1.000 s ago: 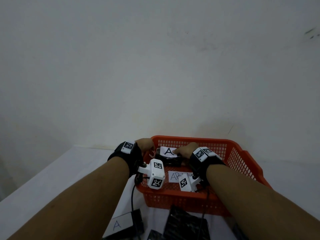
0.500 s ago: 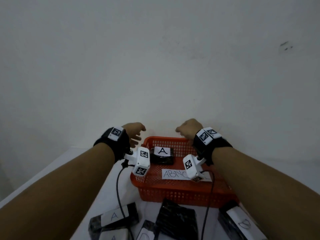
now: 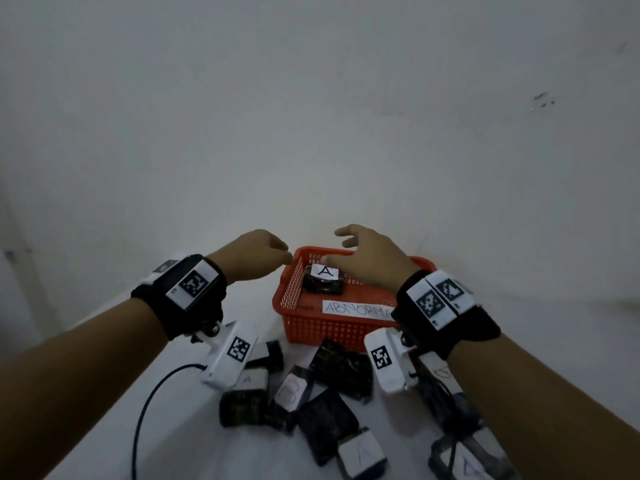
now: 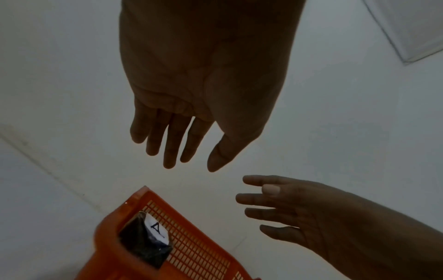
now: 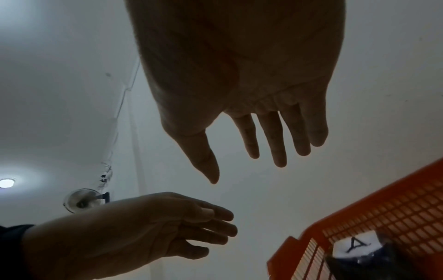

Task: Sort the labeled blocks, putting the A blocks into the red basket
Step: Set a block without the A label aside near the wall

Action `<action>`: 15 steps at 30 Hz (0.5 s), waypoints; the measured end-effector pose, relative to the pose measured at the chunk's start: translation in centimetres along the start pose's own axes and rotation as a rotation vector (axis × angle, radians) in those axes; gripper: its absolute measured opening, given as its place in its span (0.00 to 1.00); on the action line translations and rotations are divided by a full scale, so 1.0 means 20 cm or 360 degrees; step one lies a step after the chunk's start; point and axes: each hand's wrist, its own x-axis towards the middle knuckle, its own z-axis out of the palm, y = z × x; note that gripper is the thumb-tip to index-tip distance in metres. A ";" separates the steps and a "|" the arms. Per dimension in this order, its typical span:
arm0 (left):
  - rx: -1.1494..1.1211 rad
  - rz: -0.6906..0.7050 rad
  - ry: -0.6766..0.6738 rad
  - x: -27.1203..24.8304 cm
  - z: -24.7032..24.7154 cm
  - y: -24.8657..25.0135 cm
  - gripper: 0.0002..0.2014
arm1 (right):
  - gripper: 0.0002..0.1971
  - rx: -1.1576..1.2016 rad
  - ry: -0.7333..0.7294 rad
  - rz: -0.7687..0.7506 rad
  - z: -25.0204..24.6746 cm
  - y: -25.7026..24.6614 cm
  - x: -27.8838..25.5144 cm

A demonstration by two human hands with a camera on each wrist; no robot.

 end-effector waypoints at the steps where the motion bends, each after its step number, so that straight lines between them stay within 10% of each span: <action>1: 0.0029 0.0008 -0.0006 -0.05 0.01 -0.02 0.23 | 0.35 -0.0006 -0.0027 -0.0017 0.02 -0.01 -0.05; 15: 0.0144 0.0164 -0.0138 -0.57 0.16 -0.31 0.29 | 0.42 0.0088 -0.0495 -0.0141 0.48 -0.11 -0.42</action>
